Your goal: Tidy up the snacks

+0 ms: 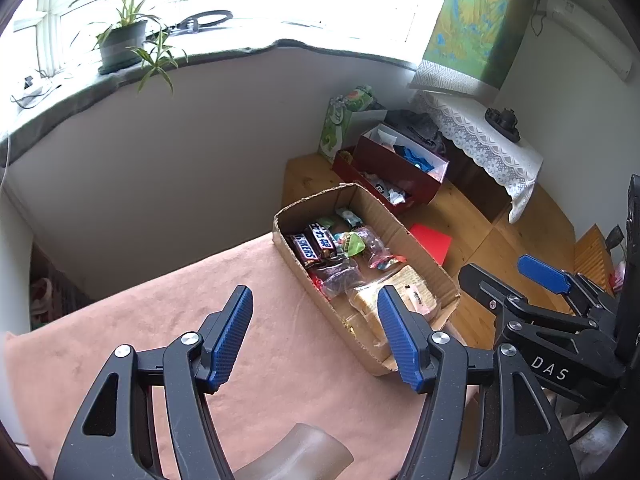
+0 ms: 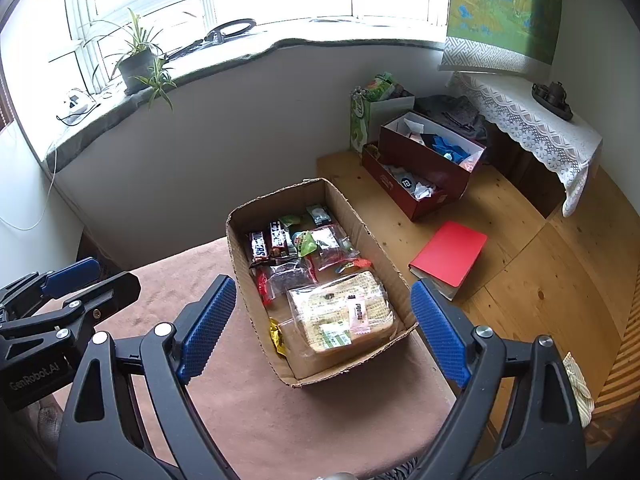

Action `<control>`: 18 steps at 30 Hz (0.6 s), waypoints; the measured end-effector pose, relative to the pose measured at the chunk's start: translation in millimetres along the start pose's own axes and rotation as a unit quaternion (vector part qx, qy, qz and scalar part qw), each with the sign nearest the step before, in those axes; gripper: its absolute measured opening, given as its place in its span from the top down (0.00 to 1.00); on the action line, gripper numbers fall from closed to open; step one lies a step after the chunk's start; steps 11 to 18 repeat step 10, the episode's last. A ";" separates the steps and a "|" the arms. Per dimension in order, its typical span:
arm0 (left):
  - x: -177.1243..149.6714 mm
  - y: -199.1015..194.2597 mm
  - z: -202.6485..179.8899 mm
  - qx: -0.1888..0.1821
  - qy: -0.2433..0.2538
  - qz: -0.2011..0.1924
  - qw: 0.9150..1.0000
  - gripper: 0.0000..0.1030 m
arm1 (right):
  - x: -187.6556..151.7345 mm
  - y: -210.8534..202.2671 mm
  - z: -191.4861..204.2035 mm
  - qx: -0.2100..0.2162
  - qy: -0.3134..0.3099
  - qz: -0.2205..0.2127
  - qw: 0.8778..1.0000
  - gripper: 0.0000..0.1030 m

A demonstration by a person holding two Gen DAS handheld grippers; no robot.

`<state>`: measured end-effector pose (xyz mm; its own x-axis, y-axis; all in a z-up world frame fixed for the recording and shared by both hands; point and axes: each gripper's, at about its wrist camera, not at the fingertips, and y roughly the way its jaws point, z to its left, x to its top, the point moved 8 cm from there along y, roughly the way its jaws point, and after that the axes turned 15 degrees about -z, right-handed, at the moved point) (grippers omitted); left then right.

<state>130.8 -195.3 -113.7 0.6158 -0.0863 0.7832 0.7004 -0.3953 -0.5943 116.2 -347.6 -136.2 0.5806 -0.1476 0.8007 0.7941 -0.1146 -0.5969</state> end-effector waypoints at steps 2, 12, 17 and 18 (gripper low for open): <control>0.2 -0.7 -0.7 0.001 0.002 -0.001 1.000 0.37 | -1.0 -1.3 -1.3 0.001 0.000 0.001 1.000 0.11; 0.4 -1.6 -0.2 0.005 0.001 -0.002 1.000 0.37 | -1.0 -1.8 -0.6 0.000 0.000 0.000 1.000 0.11; 0.4 -1.6 -0.2 0.005 0.001 -0.002 1.000 0.37 | -1.0 -1.8 -0.6 0.000 0.000 0.000 1.000 0.11; 0.4 -1.6 -0.2 0.005 0.001 -0.002 1.000 0.37 | -1.0 -1.8 -0.6 0.000 0.000 0.000 1.000 0.11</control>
